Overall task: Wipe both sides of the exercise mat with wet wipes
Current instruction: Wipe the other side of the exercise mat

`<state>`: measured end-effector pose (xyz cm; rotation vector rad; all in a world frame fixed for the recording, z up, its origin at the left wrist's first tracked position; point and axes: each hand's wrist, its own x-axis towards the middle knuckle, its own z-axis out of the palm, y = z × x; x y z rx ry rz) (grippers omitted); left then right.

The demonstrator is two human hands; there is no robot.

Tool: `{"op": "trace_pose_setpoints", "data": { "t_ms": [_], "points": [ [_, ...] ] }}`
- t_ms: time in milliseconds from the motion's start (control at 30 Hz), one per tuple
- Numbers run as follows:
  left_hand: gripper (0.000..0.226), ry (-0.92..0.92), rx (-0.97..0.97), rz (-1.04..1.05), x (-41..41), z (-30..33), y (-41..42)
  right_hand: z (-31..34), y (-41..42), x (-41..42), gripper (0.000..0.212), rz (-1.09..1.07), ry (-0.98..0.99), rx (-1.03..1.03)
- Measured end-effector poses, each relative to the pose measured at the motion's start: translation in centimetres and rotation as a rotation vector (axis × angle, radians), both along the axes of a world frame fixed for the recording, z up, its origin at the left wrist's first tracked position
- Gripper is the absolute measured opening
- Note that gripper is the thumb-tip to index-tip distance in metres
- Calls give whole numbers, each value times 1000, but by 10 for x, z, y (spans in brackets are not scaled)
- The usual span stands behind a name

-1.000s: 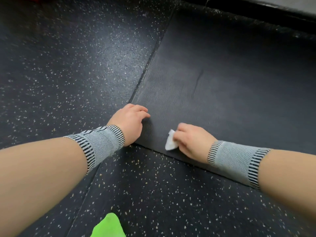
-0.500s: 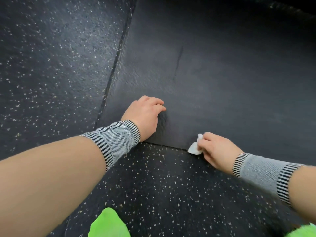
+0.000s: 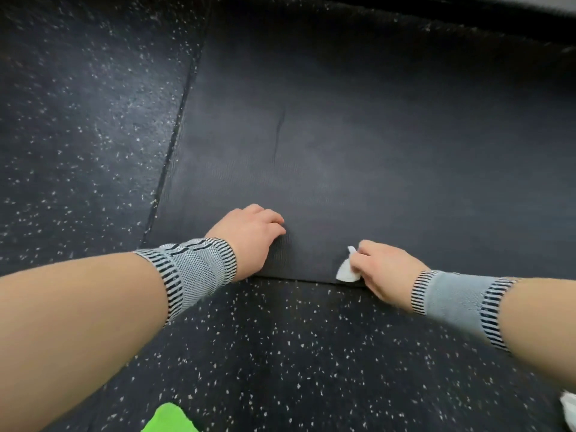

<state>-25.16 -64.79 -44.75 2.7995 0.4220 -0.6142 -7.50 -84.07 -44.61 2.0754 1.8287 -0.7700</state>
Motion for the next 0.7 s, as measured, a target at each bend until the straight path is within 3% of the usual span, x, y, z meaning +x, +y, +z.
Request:
{"op": "trace_pose_setpoints", "data": {
  "t_ms": [100,267,367,467,633,700],
  "points": [
    [50,-20,-18,-80,18,0,-27,15,-39,39,14,-52,-159,-91],
    [52,23,9,-197,50,1,-55,6,-17,10,12,-49,38,143],
    [56,67,35,-243,60,0,-63,-6,-2,-6,24,-59,62,154],
    [58,127,65,-306,71,-1,-73,-10,-38,20,24,-96,41,149],
    [57,98,96,-405,104,4,-96,7,-142,105,29,-418,-184,-67],
    [58,86,124,-457,121,8,-104,13,-159,121,24,-554,-232,-16]
  ]
}}
